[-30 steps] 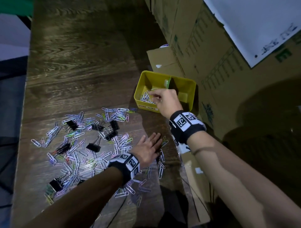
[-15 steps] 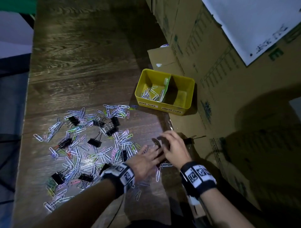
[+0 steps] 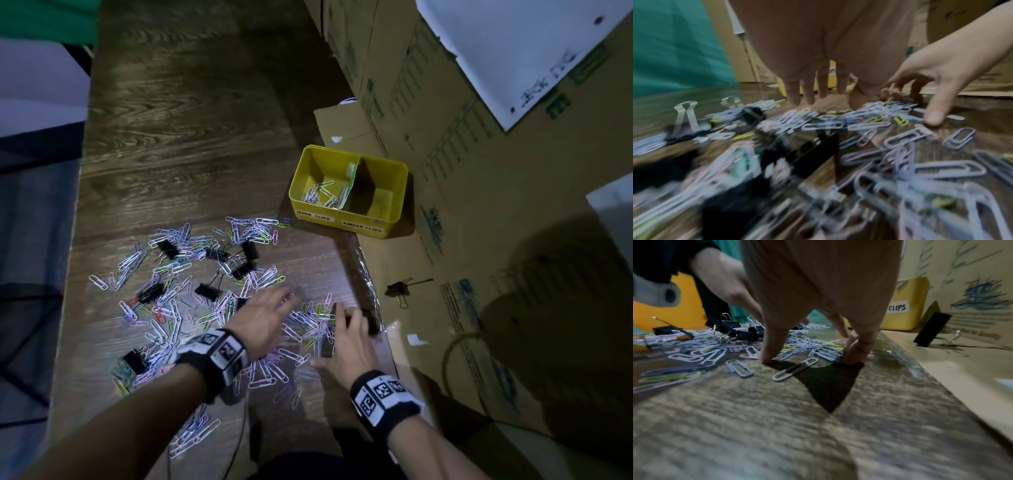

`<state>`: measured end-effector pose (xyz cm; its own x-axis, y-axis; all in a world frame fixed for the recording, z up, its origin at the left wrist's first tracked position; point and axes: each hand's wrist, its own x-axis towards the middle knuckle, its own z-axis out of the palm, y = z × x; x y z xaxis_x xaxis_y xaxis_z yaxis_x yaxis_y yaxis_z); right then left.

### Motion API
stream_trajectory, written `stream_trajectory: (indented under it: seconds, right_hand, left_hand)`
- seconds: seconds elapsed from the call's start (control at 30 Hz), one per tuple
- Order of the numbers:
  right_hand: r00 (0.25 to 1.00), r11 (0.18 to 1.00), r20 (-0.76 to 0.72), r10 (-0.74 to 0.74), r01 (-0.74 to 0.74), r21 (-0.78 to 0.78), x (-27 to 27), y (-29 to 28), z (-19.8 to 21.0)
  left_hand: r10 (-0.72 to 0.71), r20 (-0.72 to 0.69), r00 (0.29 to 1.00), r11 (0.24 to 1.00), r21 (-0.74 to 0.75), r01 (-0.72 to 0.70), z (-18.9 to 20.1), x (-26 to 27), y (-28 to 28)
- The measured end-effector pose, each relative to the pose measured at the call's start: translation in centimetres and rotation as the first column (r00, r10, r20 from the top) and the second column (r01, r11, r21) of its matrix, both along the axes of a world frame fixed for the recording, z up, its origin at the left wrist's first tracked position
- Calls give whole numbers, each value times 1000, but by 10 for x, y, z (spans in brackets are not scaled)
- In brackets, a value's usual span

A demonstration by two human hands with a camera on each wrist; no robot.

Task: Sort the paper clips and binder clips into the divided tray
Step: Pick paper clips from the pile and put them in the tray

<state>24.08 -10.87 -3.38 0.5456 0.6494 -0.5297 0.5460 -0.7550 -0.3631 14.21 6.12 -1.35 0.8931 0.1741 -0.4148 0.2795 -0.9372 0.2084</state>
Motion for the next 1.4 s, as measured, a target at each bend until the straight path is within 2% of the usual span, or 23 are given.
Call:
stream_trajectory:
  seconds: [0.1, 0.17, 0.27, 0.37, 0.43, 0.67, 0.83, 0.93, 0.97, 1.03, 1.1, 1.17, 1.2, 1.4]
  right_hand:
    - [996, 1000, 92, 10, -10, -6, -4, 10, 1]
    - [998, 1000, 67, 13, -14, 6, -4, 16, 2]
    - [1000, 998, 4, 5, -5, 62, -1, 19, 7]
    - [1000, 987, 4, 25, -25, 156, 1, 18, 8]
    - [999, 983, -1, 43, -42, 177, 1, 17, 6]
    - [986, 986, -20, 163, -162, 34, 9, 18, 6]
    - [994, 992, -27, 104, -102, 71, 15, 17, 2]
    - [998, 985, -51, 34, -24, 173, 23, 13, 1]
    - [998, 980, -69, 10, 4, 199, 25, 12, 2]
    - [988, 971, -144, -49, 81, 223, 30, 9, 2]
    - [965, 956, -231, -123, 177, 233, 34, 8, 3]
    - [932, 921, -303, -198, 283, 268, 37, 8, 5]
    - [911, 894, -341, -232, 338, 294, 39, 8, 8]
    - [786, 712, -521, -332, 571, 408, 47, 18, 31]
  left_hand:
    - [-17, -102, 995, 999, 26, 20, -3, 19, -25]
    - [28, -153, 988, 999, 48, -21, -11, 26, -34]
    - [134, -132, 982, 989, -38, -140, -17, 29, -38]
    - [228, -32, 973, 951, -207, -230, -17, 27, -34]
    - [280, 12, 960, 926, -265, -267, -15, 23, -29]
    - [462, -14, 887, 850, -276, -448, -15, 12, -23]
    - [640, -35, 768, 688, -419, -593, -13, 9, -9]
    - [696, -98, 711, 591, -483, -645, -14, 2, 1]
    - [720, -135, 681, 537, -514, -669, -14, 0, 5]
    - [763, -263, 591, 341, -612, -713, -12, -3, 13]
    - [761, -355, 543, 175, -693, -699, -4, -5, 21]
    - [732, -398, 553, 92, -746, -659, 7, -4, 31]
    - [715, -395, 577, 78, -775, -627, 14, -1, 37]
    - [632, -263, 729, 103, -903, -416, 63, 36, 82]
